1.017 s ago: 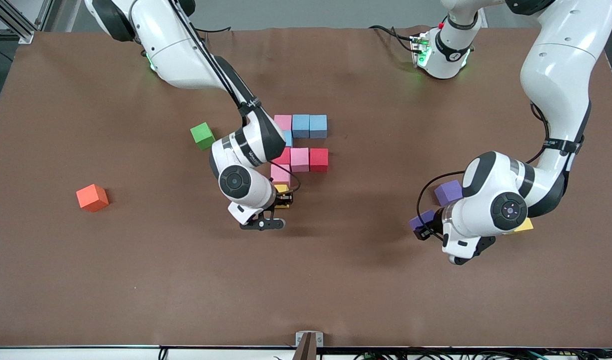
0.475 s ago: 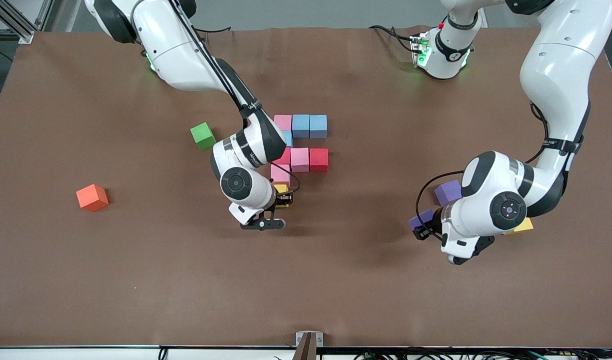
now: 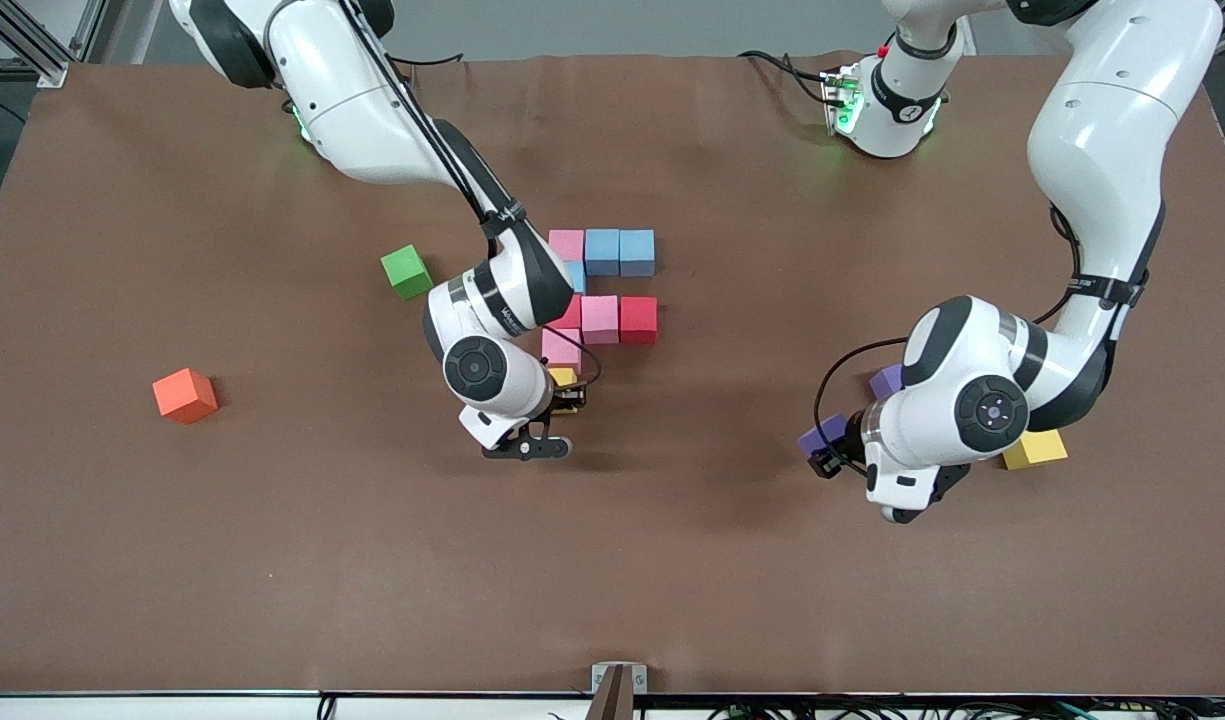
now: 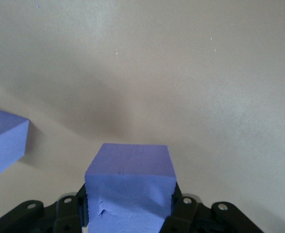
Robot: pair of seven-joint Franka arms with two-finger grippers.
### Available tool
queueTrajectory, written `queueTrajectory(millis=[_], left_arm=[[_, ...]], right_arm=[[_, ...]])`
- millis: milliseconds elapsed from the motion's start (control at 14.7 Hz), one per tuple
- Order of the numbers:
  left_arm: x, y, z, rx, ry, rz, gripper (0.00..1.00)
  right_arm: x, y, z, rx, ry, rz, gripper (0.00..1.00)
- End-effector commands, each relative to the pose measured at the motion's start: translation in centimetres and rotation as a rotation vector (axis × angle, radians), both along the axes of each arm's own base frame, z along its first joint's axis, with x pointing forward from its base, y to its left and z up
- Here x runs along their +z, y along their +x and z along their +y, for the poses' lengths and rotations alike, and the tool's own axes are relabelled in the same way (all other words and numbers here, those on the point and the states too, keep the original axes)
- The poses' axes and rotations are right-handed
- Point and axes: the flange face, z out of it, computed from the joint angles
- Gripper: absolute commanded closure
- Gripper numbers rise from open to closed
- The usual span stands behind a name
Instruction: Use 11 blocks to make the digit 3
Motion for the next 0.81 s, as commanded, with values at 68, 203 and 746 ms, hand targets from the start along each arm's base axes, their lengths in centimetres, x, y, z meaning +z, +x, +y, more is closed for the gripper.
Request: queueTrajectory(millis=[68,203,746], left_arm=[[0.1,-0.4,-1.3,0.050,-0.002,0.013,0.77],[0.0,-0.6,-2.0,0.063,0.003,0.015,0.77],[0.0,-1.4,-4.9,0.146,0.002,0.011,0.78]], right_arm=[[-0.2,-0.5,0.5,0.015,-0.013,-0.005,0.67],[-0.2,-0.5,0.5,0.012,-0.012,-0.004,0.67],[-0.7,-0.8,0.8,0.019,-0.016,0.000,0.67]])
